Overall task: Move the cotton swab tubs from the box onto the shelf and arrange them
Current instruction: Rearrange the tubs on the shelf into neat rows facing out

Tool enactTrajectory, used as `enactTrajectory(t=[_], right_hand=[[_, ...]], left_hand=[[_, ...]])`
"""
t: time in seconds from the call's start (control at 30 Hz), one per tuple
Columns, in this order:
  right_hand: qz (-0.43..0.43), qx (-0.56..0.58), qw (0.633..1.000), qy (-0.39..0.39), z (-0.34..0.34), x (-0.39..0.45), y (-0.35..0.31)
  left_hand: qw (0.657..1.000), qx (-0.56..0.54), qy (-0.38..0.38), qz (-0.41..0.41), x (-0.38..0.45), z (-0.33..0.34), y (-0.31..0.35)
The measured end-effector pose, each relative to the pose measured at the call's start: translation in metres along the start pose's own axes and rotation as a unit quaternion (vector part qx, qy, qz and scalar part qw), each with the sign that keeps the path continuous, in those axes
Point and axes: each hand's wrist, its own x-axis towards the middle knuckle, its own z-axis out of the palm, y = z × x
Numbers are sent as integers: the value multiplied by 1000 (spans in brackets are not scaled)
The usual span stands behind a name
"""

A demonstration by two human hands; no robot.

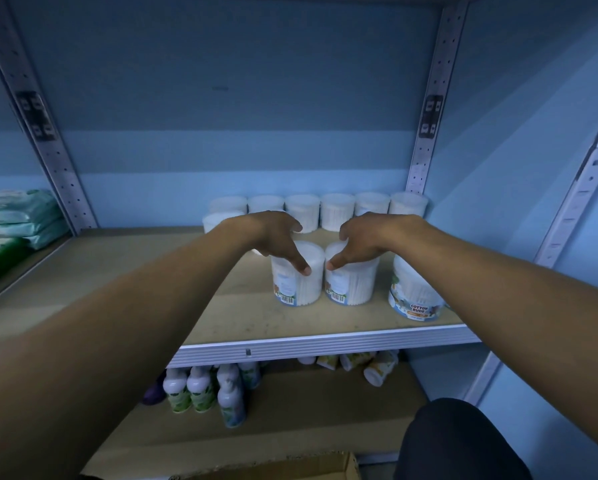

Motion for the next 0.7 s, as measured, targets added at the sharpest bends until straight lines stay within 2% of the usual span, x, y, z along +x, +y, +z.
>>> enactTrajectory(t=[0.47, 0.7], right_hand=[[-50, 4, 998, -35, -9, -7, 6], [-74, -3, 993, -90, -11, -10, 11]], left_hand=[[1000, -26, -1, -10, 6, 7, 6], [999, -10, -19, -43, 0, 9, 19]])
